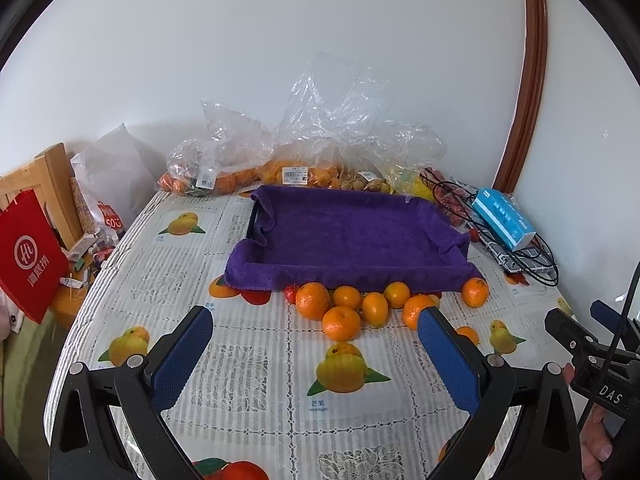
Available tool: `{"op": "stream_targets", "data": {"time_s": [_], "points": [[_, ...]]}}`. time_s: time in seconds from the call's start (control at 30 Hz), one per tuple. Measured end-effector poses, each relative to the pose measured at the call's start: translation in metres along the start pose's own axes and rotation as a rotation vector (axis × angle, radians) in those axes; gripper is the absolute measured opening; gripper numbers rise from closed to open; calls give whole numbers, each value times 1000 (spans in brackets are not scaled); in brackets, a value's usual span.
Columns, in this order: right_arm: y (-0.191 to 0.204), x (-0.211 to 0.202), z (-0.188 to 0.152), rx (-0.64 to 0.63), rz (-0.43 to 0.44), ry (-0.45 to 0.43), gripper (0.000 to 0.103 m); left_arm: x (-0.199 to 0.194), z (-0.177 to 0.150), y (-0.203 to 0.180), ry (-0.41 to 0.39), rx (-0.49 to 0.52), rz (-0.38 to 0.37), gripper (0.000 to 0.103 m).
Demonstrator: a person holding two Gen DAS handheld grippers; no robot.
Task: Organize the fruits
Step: 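Close the right tool on a large orange while the left tool grasps another orange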
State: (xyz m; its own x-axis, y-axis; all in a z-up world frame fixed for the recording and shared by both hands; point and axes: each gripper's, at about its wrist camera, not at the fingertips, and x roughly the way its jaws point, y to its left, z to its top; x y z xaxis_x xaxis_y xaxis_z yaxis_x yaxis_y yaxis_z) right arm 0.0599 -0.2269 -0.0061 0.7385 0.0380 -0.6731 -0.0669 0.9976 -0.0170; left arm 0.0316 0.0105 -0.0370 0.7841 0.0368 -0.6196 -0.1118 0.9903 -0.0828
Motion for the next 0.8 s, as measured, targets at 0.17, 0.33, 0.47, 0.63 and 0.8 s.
{"op": "stream_targets", "data": {"time_s": [0.17,0.33,0.47,0.63,0.8], "points": [[-3,27,-6,-18,-18,28,103,32,-6,8,58,-10,23,102],[-12,59,-10,-5,-10,74,103,65,-15,17,113,-33,26,101],[-28,79,-10,63,15,78,103,87,-18,23,154,-47,30,101],[-34,113,-6,89,42,121,82,105,-16,30,181,-74,0,98],[-32,141,-2,73,49,132,68,116,-17,35,168,-81,-8,98]]}}
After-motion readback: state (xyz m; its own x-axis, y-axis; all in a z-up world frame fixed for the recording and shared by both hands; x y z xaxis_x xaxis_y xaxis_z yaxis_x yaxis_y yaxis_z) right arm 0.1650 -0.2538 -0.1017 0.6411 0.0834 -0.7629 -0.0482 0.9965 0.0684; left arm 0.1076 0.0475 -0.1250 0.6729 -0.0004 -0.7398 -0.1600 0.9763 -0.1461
